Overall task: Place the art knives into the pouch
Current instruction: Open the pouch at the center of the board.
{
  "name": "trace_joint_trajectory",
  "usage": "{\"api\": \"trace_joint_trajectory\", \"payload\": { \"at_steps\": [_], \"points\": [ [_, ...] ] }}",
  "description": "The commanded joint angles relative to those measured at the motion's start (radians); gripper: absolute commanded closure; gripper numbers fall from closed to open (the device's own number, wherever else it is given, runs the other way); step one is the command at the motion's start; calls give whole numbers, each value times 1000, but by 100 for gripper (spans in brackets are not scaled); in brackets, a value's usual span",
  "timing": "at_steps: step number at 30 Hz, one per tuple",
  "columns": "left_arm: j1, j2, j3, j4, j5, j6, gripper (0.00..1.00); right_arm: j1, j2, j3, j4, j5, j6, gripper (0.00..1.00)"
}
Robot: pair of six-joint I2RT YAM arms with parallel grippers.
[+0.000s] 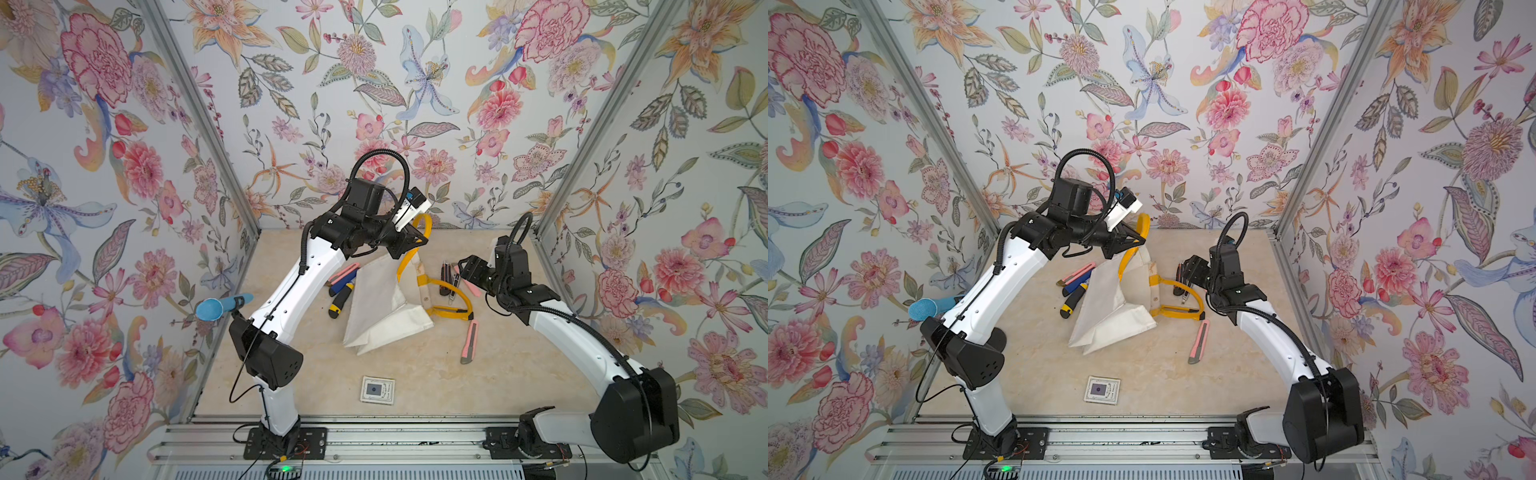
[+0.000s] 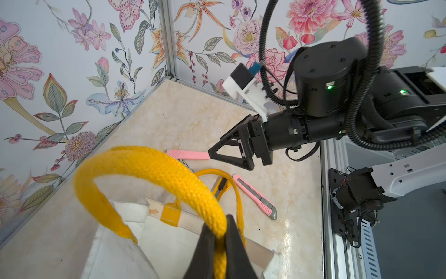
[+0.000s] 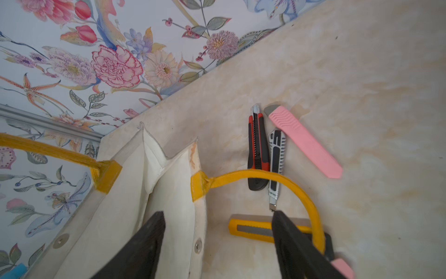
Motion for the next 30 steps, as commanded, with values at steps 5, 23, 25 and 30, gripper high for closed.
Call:
{"api": "trace_joint_trajectory", "payload": {
  "at_steps": [5, 23, 25, 30],
  "points": [
    [21, -25, 5, 27, -9, 31, 100, 85, 149, -18, 185, -249, 87, 27],
    [43, -29, 102, 40, 3, 20, 100, 135, 187, -124, 215, -230, 212, 25],
    [44, -36, 102, 40, 6, 19, 100, 122, 204, -125, 228, -263, 225, 25],
    [43, -47, 97, 39, 1, 18, 100, 118, 223, -134, 258, -277, 242, 24]
  ]
}}
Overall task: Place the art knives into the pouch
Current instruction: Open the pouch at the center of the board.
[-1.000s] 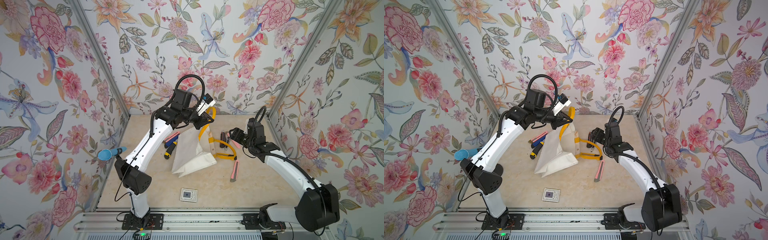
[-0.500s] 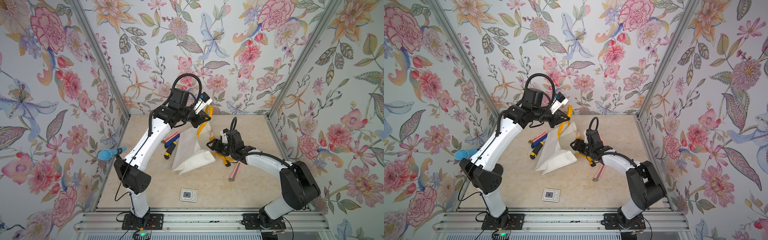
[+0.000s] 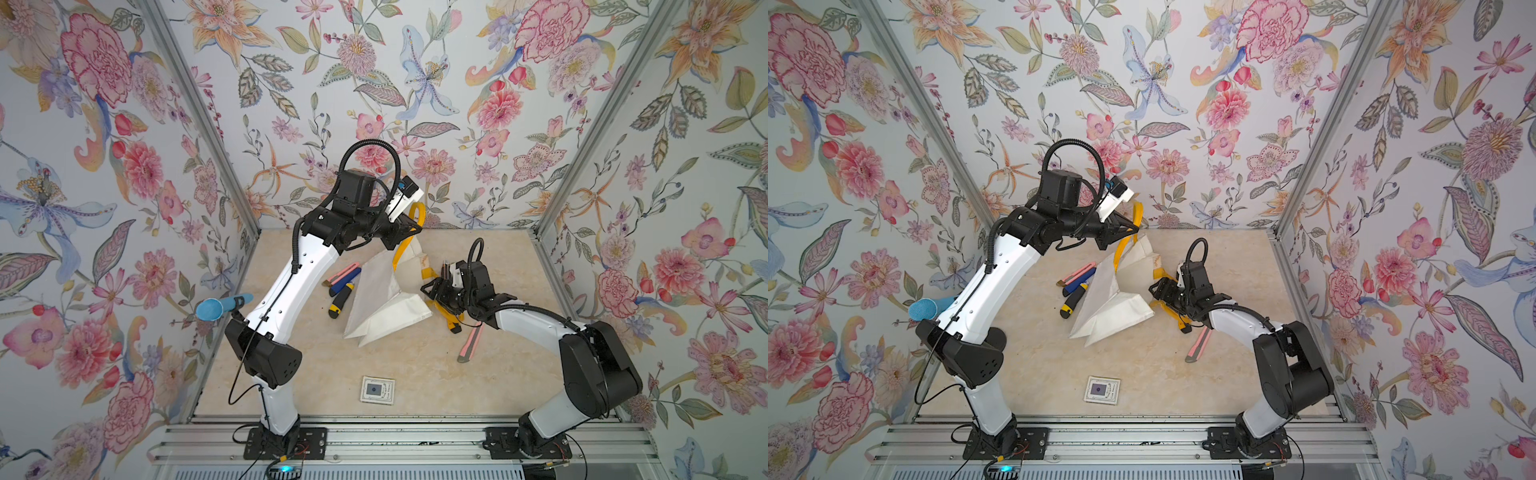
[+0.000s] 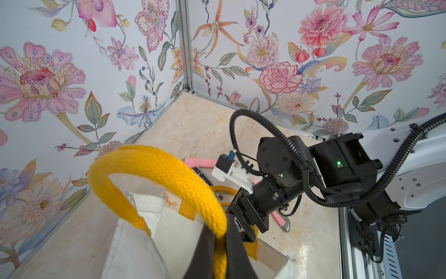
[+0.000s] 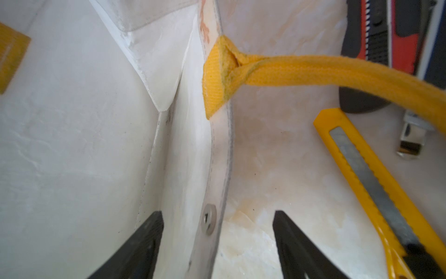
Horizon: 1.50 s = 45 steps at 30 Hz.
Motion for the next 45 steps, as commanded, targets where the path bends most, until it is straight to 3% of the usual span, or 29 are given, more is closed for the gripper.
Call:
{"api": "trace_joint_trajectory", "payload": {
  "at_steps": [1, 7, 14, 19, 27, 32, 36, 40, 45],
  "points": [
    [9, -49, 32, 32, 22, 14, 100, 0, 28, -21, 49, -34, 39, 25],
    [9, -50, 38, 38, 31, 10, 100, 19, 129, 54, 101, -85, 63, 34],
    [8, -82, 45, 17, -6, 23, 100, 34, 227, 155, 60, -91, 66, 79],
    [11, -130, 24, -4, -126, 48, 100, 32, 162, 268, -210, 86, -92, 100],
    [123, -267, -153, 41, -431, 51, 100, 29, -13, 449, -608, 501, -302, 100],
    [147, -347, -250, 67, -636, 78, 100, 31, -82, 495, -752, 683, -361, 100],
    [149, -375, -283, 62, -728, 104, 100, 34, -95, 519, -876, 845, -364, 100],
    [155, -408, -316, 62, -795, 113, 100, 22, -128, 516, -952, 936, -366, 100],
    [160, -445, -353, 50, -883, 122, 100, -38, -193, 492, -984, 961, -375, 100]
  ]
}}
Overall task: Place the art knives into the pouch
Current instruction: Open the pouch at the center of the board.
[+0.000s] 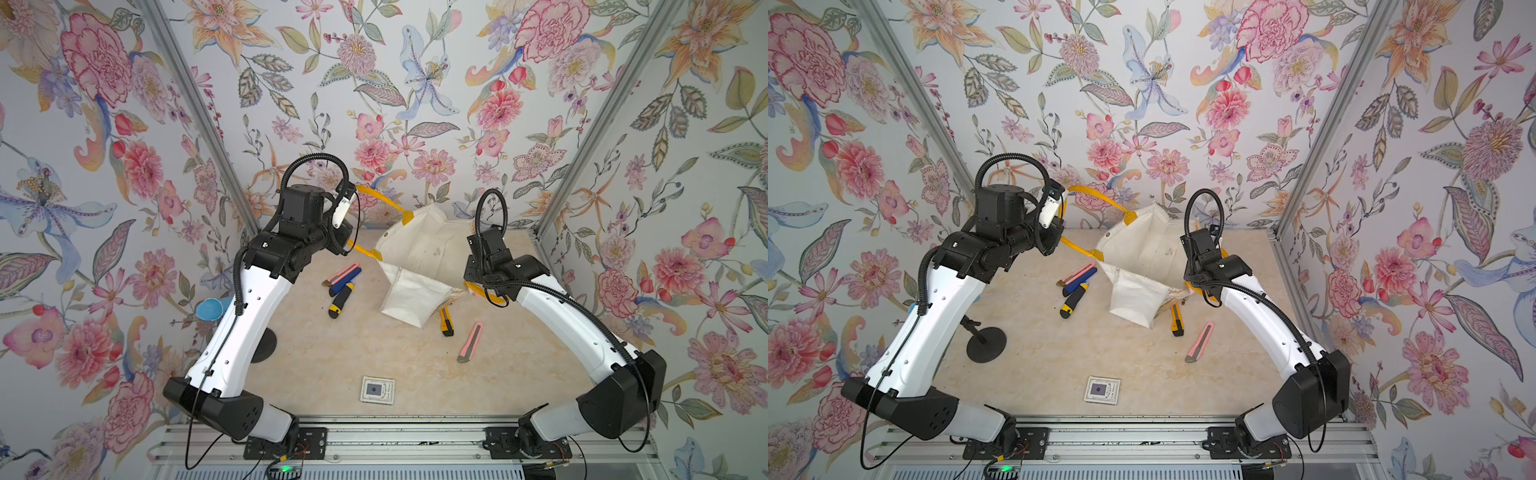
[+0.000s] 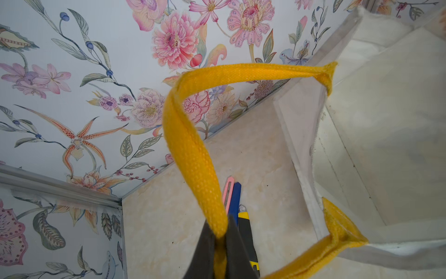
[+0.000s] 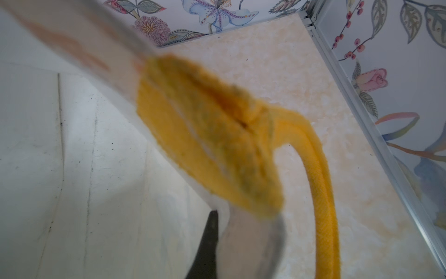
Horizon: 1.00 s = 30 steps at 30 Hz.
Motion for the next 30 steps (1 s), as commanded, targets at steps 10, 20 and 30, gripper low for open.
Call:
{"api": "trace_joint_trajectory", "payload": {
  "at_steps": [10, 20, 30],
  "points": [
    [28, -94, -53, 45, -191, 7, 100, -87, -76, -7, -161, 137, -61, 100],
    [21, -114, -246, 212, 172, -160, 100, 61, 74, 7, -2, -126, 2, 100],
    [44, -222, -675, 381, 229, -338, 80, 128, 199, 37, 49, -138, 20, 100]
  ]
}}
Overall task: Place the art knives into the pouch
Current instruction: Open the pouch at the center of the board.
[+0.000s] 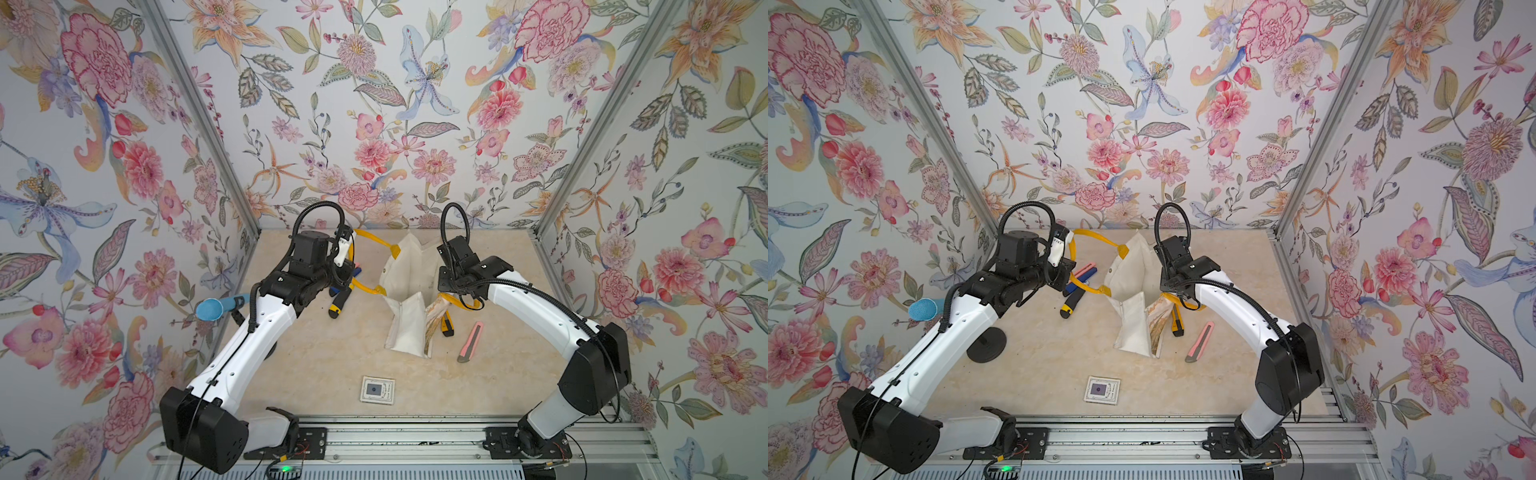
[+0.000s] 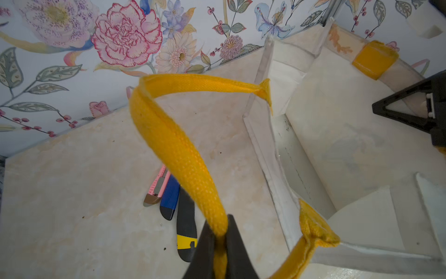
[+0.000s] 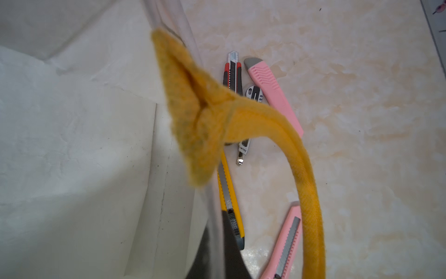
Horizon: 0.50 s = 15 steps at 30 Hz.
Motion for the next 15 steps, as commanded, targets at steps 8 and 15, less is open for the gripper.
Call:
{"api": "trace_joint_trajectory", "payload": {
  "at_steps": [8, 15],
  "points": [
    [69, -72, -176, 220, 110, -178, 4, -7, 42, 32, 24, -15, -3, 100],
    [66, -37, -42, 279, 308, -216, 3, -15, 32, 19, 31, -26, -5, 100]
  ]
}}
